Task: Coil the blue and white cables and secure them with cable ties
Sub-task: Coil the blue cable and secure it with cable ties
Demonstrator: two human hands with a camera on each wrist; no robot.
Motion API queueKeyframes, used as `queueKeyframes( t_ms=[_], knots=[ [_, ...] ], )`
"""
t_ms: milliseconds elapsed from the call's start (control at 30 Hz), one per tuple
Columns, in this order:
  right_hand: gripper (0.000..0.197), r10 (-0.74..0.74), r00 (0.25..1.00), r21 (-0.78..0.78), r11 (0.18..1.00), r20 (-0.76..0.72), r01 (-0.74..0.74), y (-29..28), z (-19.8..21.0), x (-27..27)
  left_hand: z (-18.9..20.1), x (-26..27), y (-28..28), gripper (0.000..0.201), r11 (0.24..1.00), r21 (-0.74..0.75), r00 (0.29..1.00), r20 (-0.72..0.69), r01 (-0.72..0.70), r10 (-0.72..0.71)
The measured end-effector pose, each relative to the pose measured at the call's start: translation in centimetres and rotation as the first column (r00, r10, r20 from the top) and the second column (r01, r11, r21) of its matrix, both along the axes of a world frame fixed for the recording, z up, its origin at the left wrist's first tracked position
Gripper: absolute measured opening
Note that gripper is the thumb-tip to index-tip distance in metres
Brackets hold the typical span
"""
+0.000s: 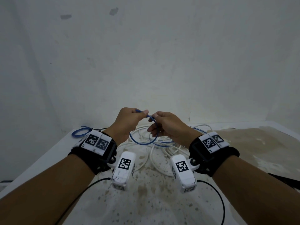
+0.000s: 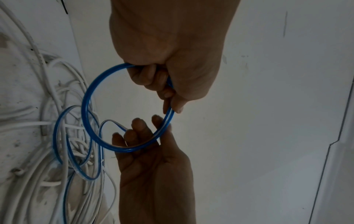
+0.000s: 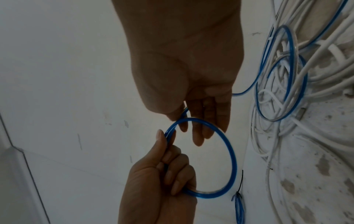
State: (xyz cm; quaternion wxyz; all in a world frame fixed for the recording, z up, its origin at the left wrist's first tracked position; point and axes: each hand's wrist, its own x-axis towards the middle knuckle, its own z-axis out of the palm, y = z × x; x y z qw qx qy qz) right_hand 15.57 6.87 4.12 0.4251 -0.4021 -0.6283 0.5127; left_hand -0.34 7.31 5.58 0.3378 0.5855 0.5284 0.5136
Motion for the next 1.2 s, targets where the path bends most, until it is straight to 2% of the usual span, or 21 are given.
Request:
queueKeyframes(
  t_ms=[233,400,467,500,533,567,600,633,667,733,800,933,1200],
  knots=[
    [0.029,-0.067,0.998,0.063,0.996,0.019,0.066,0.2,-0.1,0.1,-0.5,0.4,0.2,0.025,0.999,0.018,0.998,0.03,-0.047,0.046],
    [0.027,-0.058,0.996,0.068,0.996,0.066,0.054,-0.2,0.0,0.3,-1.1,0.2,0.3,0.031,0.996,0.023,0.996,-0.028,-0.089,0.089],
    [0.025,-0.105,0.987,0.074,0.993,0.125,0.096,-0.2,-0.1,0.3,-1.2,0.1,0.2,0.031,0.996,0.028,0.995,-0.05,-0.084,0.085],
    [0.025,-0.191,0.958,0.144,0.976,0.212,0.163,-0.1,-0.1,0.4,-1.2,-0.1,0.2,0.03,0.997,0.033,0.995,-0.065,-0.073,0.075],
    [0.026,-0.324,0.889,0.279,0.931,0.325,0.237,0.1,-0.1,0.5,-1.1,-0.1,0.1,0.03,0.997,0.039,0.995,-0.082,-0.059,0.062],
    [0.028,-0.472,0.782,0.448,0.849,0.407,0.279,0.4,0.0,0.7,-1.1,-0.2,0.0,0.029,0.998,0.043,0.994,-0.099,-0.045,0.049],
    [0.03,-0.578,0.694,0.581,0.765,0.429,0.278,0.5,0.3,0.7,-1.0,-0.3,-0.1,0.029,0.999,0.043,0.993,-0.115,-0.033,0.037],
    [0.032,-0.601,0.676,0.637,0.731,0.428,0.247,0.4,0.6,0.6,-0.9,-0.3,-0.2,0.028,0.999,0.04,0.992,-0.125,-0.02,0.025],
    [0.034,-0.543,0.713,0.623,0.759,0.443,0.191,0.6,1.0,0.5,-0.9,-0.2,-0.3,0.028,0.999,0.036,0.992,-0.128,-0.008,0.012],
    [0.039,-0.322,0.82,0.493,0.868,0.473,0.056,0.9,1.3,0.2,-0.8,-0.1,-0.4,0.031,0.999,0.035,0.993,-0.118,0.009,-0.005],
    [0.041,-0.2,0.874,0.4,0.917,0.442,0.007,0.9,1.2,0.1,-0.6,-0.1,-0.5,0.032,0.999,0.033,0.995,-0.098,0.015,-0.011],
    [0.039,-0.229,0.894,0.409,0.911,0.386,0.057,1.0,0.9,0.2,-0.3,0.0,-1.0,0.022,0.998,0.054,0.998,-0.063,0.029,-0.026],
    [0.037,-0.299,0.852,0.519,0.854,0.429,0.039,1.5,0.5,0.3,-0.6,0.1,-1.1,0.022,1.0,0.025,0.999,-0.033,-0.015,0.016]
  ],
)
